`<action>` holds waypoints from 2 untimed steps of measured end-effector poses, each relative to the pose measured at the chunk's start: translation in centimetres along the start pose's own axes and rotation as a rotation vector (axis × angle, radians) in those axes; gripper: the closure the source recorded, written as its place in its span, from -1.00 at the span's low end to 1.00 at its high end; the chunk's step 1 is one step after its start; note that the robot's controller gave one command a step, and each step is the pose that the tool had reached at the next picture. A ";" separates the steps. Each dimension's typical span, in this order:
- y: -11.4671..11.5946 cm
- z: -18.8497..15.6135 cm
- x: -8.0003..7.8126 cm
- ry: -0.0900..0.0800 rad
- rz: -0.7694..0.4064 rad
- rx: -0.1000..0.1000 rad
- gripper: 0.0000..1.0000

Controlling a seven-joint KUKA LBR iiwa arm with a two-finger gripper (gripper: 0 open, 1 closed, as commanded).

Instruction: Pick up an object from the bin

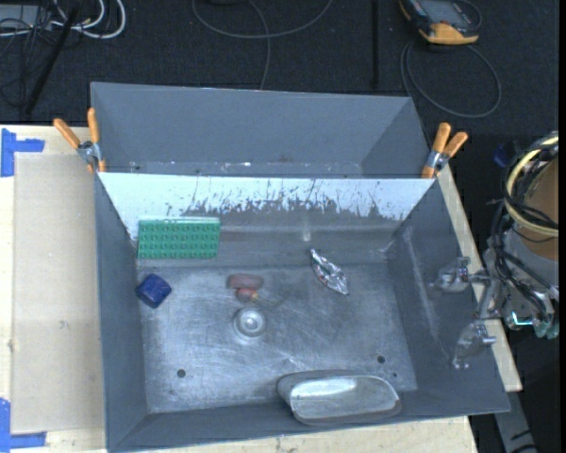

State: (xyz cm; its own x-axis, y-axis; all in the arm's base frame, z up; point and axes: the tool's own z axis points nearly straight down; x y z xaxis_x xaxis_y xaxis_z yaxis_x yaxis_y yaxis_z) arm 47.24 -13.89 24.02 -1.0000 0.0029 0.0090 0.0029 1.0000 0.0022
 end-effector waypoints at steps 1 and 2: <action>6.1 9.6 -0.9 -0.007 0.151 0.001 -1.00; 0.1 16.9 -1.8 -0.009 -0.103 0.002 -1.00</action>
Offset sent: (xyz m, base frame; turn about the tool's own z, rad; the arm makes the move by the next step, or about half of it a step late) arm 0.0081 0.0598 -0.0938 0.1538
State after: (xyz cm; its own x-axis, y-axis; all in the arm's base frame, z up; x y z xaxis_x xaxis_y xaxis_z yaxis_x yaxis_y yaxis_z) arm 48.88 -13.75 7.11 -0.9950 -0.1000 -0.0004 -0.1000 0.9950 0.0008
